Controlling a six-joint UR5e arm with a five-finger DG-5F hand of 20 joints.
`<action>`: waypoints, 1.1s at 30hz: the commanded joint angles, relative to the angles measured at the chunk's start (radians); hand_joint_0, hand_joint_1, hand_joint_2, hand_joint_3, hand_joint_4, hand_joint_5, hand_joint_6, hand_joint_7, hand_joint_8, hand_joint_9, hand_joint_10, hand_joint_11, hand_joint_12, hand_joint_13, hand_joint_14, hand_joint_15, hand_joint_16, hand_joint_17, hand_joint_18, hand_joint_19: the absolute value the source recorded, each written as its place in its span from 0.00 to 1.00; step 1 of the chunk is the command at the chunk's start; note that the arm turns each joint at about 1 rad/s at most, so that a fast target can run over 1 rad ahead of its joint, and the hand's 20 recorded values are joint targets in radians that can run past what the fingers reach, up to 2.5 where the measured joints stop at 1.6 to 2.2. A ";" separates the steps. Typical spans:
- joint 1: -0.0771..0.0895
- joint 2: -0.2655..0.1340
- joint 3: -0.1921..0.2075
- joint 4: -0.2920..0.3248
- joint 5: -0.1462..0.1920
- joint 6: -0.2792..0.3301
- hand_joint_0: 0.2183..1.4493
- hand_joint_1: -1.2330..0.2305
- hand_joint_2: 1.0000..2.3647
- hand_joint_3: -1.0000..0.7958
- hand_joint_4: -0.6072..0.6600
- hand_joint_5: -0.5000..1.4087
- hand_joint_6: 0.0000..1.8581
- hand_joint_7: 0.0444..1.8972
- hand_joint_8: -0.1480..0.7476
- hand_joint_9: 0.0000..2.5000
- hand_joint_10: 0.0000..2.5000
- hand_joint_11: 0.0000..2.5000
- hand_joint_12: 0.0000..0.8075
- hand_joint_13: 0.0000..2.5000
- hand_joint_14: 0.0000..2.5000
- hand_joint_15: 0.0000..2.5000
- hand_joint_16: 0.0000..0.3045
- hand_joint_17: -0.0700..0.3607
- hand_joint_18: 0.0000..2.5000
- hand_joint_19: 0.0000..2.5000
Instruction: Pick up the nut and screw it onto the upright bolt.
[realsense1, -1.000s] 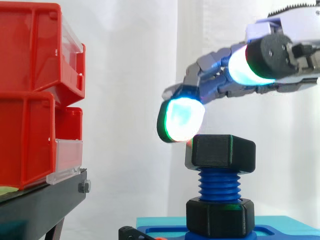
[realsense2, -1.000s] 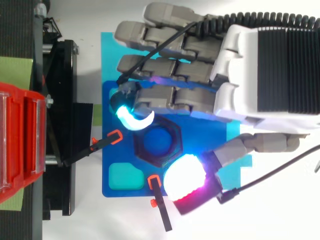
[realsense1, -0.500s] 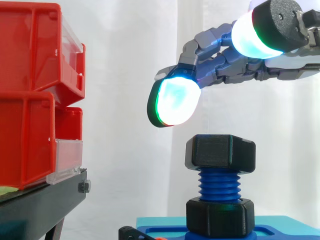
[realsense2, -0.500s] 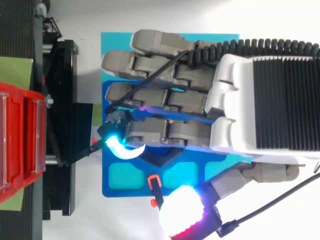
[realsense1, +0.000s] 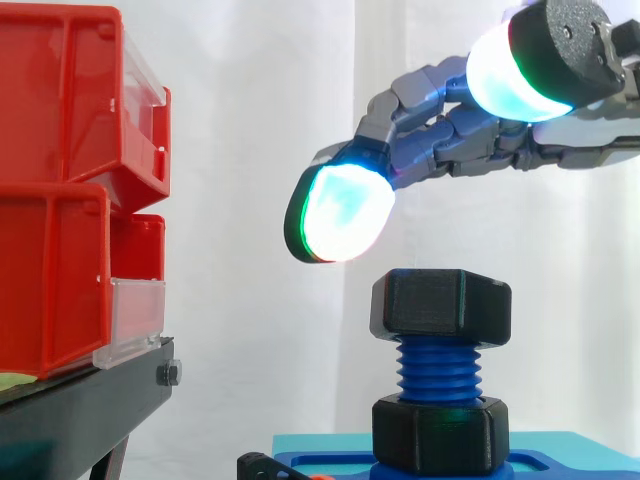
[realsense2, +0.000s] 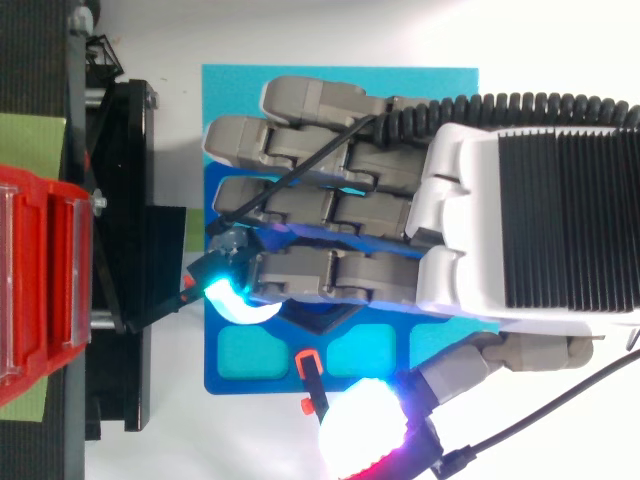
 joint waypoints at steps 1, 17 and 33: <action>0.001 0.000 -0.024 0.045 0.004 0.001 0.22 0.74 0.00 0.28 0.60 0.20 0.27 0.34 0.36 0.10 0.00 0.00 0.38 0.00 0.00 0.00 0.14 0.38 0.00 0.00; -0.007 0.000 -0.030 0.048 0.007 0.001 0.22 0.75 0.00 0.28 0.62 0.19 0.27 0.38 0.38 0.10 0.00 0.00 0.38 0.00 0.00 0.00 0.13 0.38 0.00 0.00; -0.008 0.000 -0.075 0.103 0.007 0.012 0.22 0.74 0.00 0.28 0.64 0.19 0.27 0.44 0.41 0.11 0.00 0.00 0.38 0.00 0.00 0.00 0.13 0.37 0.00 0.00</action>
